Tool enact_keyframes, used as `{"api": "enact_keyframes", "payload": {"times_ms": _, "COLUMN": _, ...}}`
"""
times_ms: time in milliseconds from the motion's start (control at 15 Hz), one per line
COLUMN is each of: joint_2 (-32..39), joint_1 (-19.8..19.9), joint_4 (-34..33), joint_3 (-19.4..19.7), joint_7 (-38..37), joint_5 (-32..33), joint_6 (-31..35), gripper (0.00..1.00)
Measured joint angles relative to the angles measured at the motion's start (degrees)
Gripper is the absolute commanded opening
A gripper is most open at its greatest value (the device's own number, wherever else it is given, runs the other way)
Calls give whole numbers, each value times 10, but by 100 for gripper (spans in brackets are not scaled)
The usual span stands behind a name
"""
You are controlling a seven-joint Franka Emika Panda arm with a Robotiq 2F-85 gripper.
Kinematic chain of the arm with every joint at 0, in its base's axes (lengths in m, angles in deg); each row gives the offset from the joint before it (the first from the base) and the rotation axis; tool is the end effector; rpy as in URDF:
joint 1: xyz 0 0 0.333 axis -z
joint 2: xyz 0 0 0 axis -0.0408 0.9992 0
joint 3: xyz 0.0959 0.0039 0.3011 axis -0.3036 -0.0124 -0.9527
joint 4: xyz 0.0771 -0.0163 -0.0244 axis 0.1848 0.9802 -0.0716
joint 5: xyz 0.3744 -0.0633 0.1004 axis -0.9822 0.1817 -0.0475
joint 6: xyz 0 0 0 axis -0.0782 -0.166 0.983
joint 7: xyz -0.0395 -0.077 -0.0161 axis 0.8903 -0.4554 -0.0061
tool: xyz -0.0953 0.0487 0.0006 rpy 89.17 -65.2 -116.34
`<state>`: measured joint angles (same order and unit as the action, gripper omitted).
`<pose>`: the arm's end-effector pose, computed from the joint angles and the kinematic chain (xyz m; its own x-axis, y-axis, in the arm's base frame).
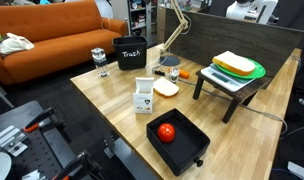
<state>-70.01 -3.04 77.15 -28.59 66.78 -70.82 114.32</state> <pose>0.2684 0.1044 0.5309 0.9903 0.1208 0.0689 0.0972 -0.9555 0.2785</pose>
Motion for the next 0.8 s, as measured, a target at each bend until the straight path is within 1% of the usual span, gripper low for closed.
{"api": "enact_keyframes", "payload": {"times_ms": 200, "joint_2": 21, "joint_1": 2, "joint_4": 12, "joint_3": 11, "joint_7": 0, "joint_5": 14, "joint_6": 8, "gripper": 100}}
{"api": "enact_keyframes", "payload": {"times_ms": 533, "joint_2": 63, "joint_1": 25, "joint_4": 18, "joint_3": 56, "joint_7": -1, "joint_5": 28, "joint_6": 25, "gripper": 100}}
{"api": "enact_keyframes", "payload": {"times_ms": 800, "joint_2": 58, "joint_1": 19, "joint_4": 18, "joint_3": 51, "joint_7": -1, "joint_5": 28, "joint_6": 24, "gripper": 100}}
